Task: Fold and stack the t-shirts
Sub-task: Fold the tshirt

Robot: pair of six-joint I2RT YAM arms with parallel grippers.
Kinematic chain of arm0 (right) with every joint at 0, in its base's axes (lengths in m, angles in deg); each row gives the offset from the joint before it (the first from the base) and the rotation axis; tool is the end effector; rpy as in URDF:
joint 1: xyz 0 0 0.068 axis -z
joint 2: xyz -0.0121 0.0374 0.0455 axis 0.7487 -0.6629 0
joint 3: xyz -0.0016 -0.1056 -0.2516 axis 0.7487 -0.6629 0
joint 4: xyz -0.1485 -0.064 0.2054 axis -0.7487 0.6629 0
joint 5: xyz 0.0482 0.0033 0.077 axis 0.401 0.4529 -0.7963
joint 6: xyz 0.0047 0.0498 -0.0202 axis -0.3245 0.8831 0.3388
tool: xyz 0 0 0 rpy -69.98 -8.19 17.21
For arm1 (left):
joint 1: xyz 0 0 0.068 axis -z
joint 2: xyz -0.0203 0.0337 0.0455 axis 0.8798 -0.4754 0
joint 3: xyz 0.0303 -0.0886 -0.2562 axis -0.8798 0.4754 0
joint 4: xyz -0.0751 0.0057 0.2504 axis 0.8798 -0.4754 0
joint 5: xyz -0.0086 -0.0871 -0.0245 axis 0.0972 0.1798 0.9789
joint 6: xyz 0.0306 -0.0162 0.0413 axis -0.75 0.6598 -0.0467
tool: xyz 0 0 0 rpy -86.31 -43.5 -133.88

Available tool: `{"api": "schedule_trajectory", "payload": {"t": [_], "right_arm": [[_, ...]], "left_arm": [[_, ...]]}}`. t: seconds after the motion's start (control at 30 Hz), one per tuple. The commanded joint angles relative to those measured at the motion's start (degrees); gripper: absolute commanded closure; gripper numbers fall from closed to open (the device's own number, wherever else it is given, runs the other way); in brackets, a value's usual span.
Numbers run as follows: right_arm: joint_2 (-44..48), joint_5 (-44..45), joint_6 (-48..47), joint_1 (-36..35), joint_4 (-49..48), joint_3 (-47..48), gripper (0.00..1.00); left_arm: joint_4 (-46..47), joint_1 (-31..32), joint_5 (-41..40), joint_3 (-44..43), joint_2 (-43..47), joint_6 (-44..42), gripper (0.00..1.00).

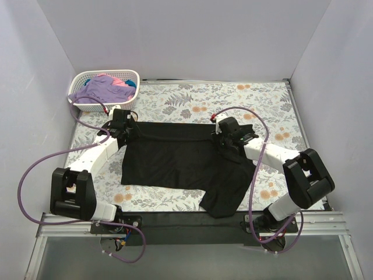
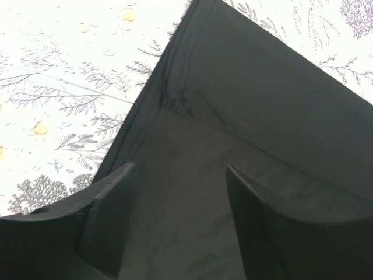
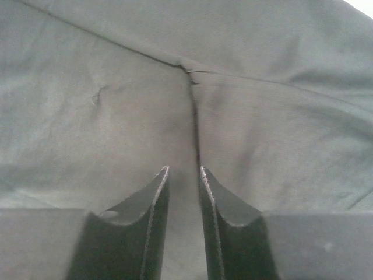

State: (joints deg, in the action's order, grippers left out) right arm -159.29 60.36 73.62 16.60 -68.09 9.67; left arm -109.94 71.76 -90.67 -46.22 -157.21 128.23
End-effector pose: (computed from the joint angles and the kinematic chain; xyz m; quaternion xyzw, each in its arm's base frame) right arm 0.2685 0.1636 0.1975 -0.1830 0.9026 0.0958 0.3776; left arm 0.2868 -0.0426 0.2269 -0.5049 0.7946 -0.1174 0.3162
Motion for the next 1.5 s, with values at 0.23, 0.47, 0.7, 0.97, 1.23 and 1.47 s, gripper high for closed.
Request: {"api": "schedule_trajectory", "payload": {"t": [0.23,0.47,0.7,0.97,1.23,1.47], "right_arm": [[-8.6,13.5,-5.9,-5.7,7.6,7.9,0.74],[-11.1,16.3,-6.9,-5.6,8.6,10.1,0.73],[-13.0,16.6,-8.7,-5.6,9.4,10.7,0.73],[-13.4,16.5,-10.2,-5.2,9.5,11.1,0.76],[-12.6,16.5,-11.7,-4.3,10.0,11.3,0.86],[-12.0,15.8,-12.1,-3.7,10.1,11.4,0.99]], "left_arm": [[2.5,0.7,-4.7,1.8,4.5,-2.2,0.14],[2.6,0.7,-3.2,1.4,3.9,-2.4,0.14],[2.6,0.8,-2.8,1.4,3.4,-2.5,0.14],[2.6,0.8,-2.6,1.4,2.6,-2.7,0.14],[2.6,0.7,-2.3,1.3,2.2,-2.8,0.14],[2.6,0.7,-2.1,1.3,1.9,-3.1,0.14]]}}
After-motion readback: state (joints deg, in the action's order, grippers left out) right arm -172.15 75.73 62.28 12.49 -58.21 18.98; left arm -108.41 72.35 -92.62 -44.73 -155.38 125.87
